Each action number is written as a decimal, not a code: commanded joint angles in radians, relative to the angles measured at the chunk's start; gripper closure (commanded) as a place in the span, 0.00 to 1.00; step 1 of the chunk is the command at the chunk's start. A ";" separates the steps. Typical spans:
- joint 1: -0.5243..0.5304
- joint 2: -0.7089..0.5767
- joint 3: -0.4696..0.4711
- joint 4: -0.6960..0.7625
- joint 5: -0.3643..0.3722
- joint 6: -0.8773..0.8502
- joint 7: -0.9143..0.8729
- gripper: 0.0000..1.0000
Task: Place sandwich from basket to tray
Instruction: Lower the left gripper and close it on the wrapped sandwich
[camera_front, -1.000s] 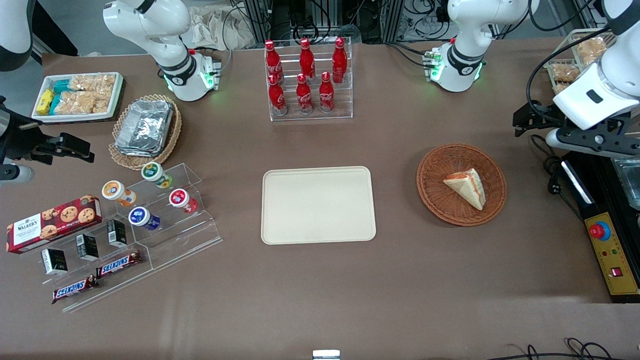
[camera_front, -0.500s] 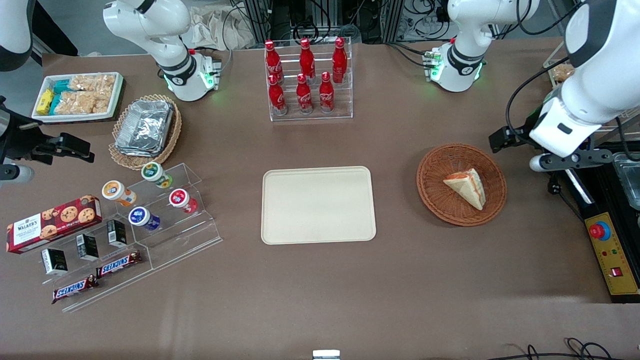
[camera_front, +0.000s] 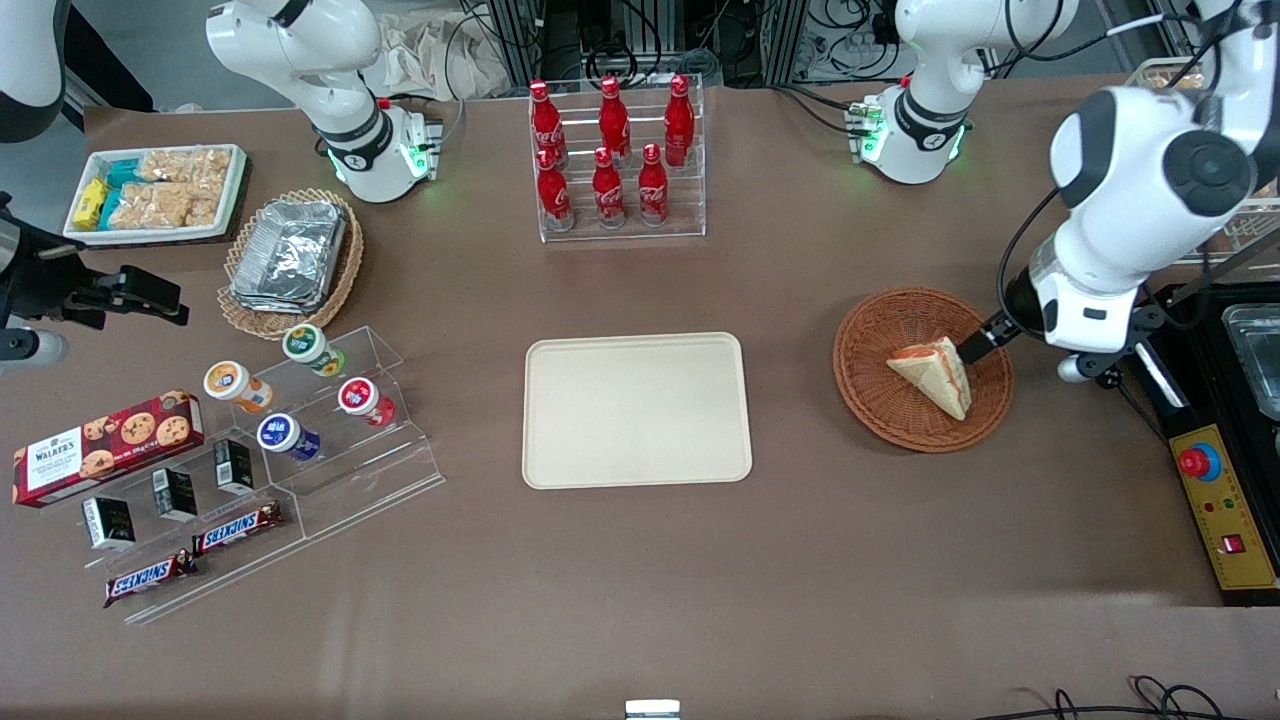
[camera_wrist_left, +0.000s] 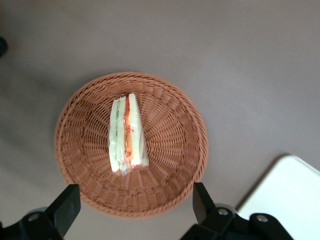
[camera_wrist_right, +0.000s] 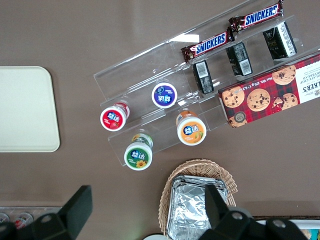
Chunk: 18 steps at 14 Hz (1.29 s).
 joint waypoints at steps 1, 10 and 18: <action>0.035 -0.038 0.001 -0.123 0.022 0.114 -0.047 0.00; 0.041 0.089 -0.002 -0.243 0.016 0.411 -0.380 0.00; 0.036 0.126 -0.002 -0.353 0.016 0.554 -0.377 0.00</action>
